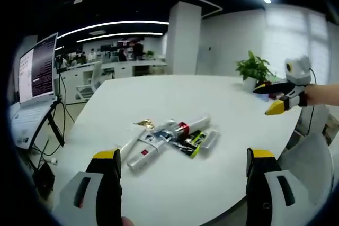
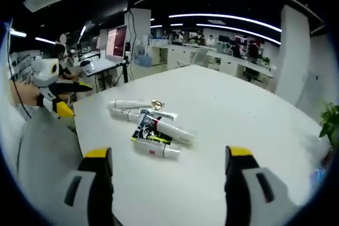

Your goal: Arrange the skincare products in the storage area until every visible bottle or jar stands upright without overlapping.

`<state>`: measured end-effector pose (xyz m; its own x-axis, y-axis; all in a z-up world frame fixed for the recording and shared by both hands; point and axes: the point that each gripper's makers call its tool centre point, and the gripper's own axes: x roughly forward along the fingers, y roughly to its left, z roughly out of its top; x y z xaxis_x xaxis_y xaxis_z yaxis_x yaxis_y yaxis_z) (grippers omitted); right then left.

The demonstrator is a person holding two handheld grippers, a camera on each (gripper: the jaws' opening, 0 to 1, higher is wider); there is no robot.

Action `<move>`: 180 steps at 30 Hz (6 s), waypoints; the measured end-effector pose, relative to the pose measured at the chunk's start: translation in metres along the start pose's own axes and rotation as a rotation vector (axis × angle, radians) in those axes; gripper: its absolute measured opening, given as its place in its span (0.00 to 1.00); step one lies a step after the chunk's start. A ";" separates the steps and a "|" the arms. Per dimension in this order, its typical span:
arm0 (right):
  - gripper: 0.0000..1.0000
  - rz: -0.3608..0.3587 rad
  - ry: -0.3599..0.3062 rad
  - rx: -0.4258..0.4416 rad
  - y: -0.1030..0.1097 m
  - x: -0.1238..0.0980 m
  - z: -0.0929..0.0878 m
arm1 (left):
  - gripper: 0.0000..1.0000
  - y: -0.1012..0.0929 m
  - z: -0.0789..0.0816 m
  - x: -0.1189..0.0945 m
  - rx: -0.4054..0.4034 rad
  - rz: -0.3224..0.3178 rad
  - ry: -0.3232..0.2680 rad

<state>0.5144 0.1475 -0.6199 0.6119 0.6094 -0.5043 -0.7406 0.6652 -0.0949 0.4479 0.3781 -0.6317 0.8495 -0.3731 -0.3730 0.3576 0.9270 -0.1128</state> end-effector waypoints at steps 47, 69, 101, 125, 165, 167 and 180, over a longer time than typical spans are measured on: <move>0.60 0.394 0.333 -0.492 -0.009 0.148 -0.004 | 0.96 0.008 -0.007 0.004 -0.010 0.011 0.031; 0.44 0.575 0.477 -0.676 0.019 0.203 -0.034 | 0.96 0.008 -0.013 0.005 -0.018 0.013 0.063; 0.28 0.561 0.504 -0.711 0.016 0.216 -0.044 | 0.95 0.002 -0.010 0.006 -0.003 0.011 0.073; 0.27 0.260 0.242 -0.334 -0.018 0.160 -0.026 | 0.95 0.004 -0.013 0.005 0.005 -0.003 0.074; 0.27 -0.027 -0.188 -0.016 0.082 0.014 0.061 | 0.93 -0.105 0.096 0.031 -0.231 -0.393 -0.092; 0.27 -0.030 -0.195 -0.013 0.085 0.013 0.064 | 0.89 -0.109 0.099 0.033 -0.244 -0.405 -0.094; 0.27 -0.044 -0.224 -0.003 0.092 0.008 0.074 | 0.54 -0.125 0.101 0.042 -0.275 -0.455 -0.073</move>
<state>0.4717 0.2457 -0.5693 0.6895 0.6607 -0.2966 -0.7127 0.6919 -0.1157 0.4784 0.2428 -0.5405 0.6604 -0.7322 -0.1664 0.5896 0.6429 -0.4889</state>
